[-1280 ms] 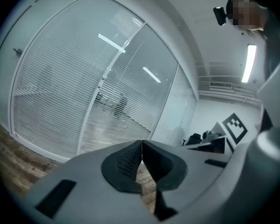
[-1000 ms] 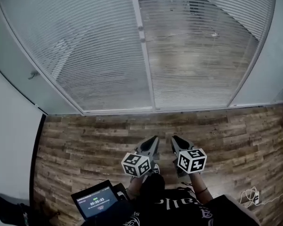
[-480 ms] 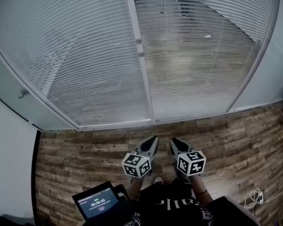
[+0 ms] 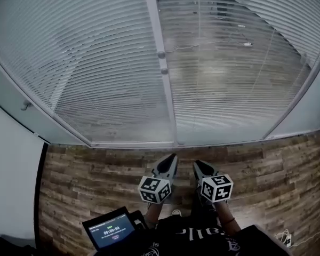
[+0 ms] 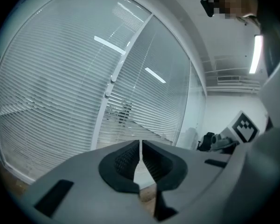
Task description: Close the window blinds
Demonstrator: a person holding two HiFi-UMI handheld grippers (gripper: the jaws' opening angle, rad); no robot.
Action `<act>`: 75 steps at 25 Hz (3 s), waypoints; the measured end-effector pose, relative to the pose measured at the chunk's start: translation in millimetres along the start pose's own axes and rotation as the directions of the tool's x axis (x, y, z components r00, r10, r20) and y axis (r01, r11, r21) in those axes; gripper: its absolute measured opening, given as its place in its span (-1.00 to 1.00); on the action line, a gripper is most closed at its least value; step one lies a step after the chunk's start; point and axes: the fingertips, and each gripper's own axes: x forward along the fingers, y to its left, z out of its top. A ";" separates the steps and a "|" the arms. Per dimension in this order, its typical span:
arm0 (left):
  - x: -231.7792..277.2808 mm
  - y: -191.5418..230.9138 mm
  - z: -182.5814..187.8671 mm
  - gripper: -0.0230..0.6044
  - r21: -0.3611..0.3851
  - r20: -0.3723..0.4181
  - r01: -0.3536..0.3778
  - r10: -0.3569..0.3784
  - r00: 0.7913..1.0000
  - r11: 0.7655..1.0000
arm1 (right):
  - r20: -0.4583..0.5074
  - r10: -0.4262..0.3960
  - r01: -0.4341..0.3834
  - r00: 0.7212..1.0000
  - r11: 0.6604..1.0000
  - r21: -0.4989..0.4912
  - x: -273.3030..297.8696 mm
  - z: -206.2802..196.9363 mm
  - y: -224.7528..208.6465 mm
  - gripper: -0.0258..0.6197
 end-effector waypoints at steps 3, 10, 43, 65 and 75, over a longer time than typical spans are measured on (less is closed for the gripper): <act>37.9 10.6 12.2 -0.91 -0.029 0.027 -0.042 0.042 0.999 0.999 | -0.012 0.055 -0.055 0.998 0.998 -0.039 21.9 29.8 -21.6 -0.76; 123.2 23.3 46.6 -0.91 -0.045 0.074 -0.142 0.145 0.987 0.989 | -0.044 0.179 -0.182 0.983 0.977 -0.110 63.4 103.9 -71.0 -0.76; 269.2 200.6 211.2 -0.34 0.453 0.127 -0.346 0.325 0.937 0.821 | -0.026 0.113 -0.114 0.993 0.993 -0.038 205.3 192.8 -146.3 -0.76; 282.9 213.1 220.2 -0.52 -0.231 0.198 -0.199 0.247 0.949 0.952 | -0.064 0.075 -0.075 0.995 0.997 0.002 209.4 174.7 -155.0 -0.76; 284.6 212.8 217.0 -0.52 -0.532 0.321 0.024 0.176 0.931 0.847 | -0.058 0.058 -0.057 0.997 0.998 0.005 200.8 174.4 -163.5 -0.76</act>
